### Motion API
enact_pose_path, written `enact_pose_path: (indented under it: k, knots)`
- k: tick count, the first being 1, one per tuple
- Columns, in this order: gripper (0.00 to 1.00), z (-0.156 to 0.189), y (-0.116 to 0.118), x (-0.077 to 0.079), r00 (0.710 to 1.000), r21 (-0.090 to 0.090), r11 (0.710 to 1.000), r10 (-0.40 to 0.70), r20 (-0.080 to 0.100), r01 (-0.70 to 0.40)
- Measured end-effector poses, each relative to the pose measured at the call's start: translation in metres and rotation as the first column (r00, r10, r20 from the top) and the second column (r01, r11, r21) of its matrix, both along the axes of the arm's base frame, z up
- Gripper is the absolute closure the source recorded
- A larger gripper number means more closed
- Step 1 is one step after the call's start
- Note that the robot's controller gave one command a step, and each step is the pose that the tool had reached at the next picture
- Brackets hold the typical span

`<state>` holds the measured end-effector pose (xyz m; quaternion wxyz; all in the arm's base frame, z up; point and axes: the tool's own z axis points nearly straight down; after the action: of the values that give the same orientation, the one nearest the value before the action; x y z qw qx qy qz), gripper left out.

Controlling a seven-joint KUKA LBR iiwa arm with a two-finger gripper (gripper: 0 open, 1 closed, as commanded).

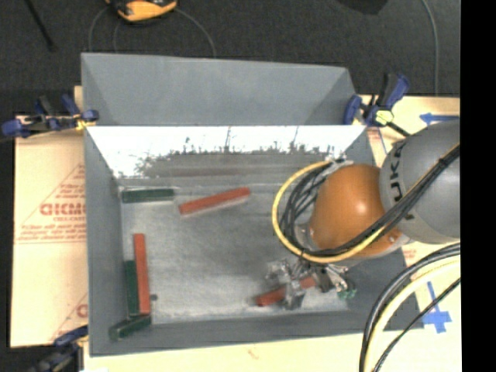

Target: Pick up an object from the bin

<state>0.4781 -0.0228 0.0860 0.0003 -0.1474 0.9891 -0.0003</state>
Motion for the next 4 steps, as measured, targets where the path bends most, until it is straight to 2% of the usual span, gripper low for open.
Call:
enact_pose_path:
  k: [1,2,4]
  knots:
    - [1.00,0.013,0.000,-0.001,1.000,0.000,1.000,0.000,-0.006,0.000]
    - [1.00,0.044,0.000,-0.001,1.000,0.000,1.000,-0.001,-0.005,0.001]
    - [1.00,0.077,0.000,0.001,1.000,0.000,1.000,-0.003,0.003,0.003]
